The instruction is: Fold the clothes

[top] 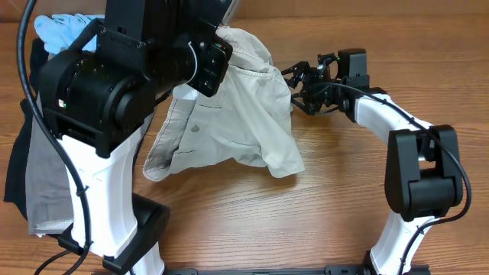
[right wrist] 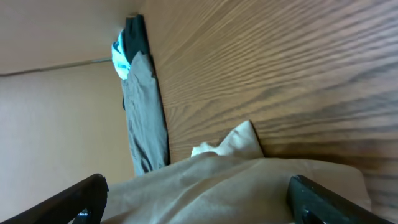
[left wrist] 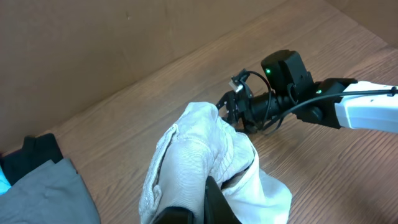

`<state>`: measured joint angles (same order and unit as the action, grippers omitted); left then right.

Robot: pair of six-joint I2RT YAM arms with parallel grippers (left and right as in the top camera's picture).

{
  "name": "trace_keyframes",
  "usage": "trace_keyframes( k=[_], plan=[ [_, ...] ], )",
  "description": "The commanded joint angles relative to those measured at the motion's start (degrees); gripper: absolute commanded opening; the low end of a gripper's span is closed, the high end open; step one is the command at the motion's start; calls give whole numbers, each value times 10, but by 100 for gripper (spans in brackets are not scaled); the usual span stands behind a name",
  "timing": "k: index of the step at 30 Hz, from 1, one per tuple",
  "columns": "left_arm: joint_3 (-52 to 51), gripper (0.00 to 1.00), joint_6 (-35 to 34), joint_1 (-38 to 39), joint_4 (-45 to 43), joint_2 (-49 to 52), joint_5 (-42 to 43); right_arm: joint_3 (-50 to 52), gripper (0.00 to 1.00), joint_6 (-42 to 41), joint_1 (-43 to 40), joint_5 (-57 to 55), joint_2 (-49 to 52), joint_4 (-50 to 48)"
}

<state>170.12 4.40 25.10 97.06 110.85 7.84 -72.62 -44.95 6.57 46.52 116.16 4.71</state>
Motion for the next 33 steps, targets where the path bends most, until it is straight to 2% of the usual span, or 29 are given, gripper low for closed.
trace_keyframes(
  k=[1,2,3,4,5,6,10,12,20,26,33],
  plan=[
    [4,4,-13,1,-3,-36,-5,0,83,-3,22,-6,0,-25],
    [4,4,-14,1,-3,-36,-5,0,65,-31,26,-5,2,-34],
    [4,4,-14,1,-3,-36,-5,0,38,-50,31,-2,2,-45],
    [4,4,-14,1,-3,-36,-6,0,18,-61,35,-3,2,-56],
    [4,4,-14,1,-3,-36,-6,0,7,-67,38,-4,2,-66],
    [4,4,-14,1,-3,-36,-6,0,4,-70,39,-4,2,-74],
    [4,4,-13,0,-3,-36,-11,-8,4,-44,20,13,1,-76],
    [4,4,-12,0,-5,-36,-24,-16,4,-28,-16,40,-5,-64],
    [4,4,-12,0,-31,-36,-60,-24,4,65,-165,39,-94,82],
    [4,4,-12,0,-81,-34,-62,-24,4,114,-208,30,-137,175],
    [3,4,-12,0,-140,-33,-110,-57,4,168,-244,-19,-219,238]
  ],
)
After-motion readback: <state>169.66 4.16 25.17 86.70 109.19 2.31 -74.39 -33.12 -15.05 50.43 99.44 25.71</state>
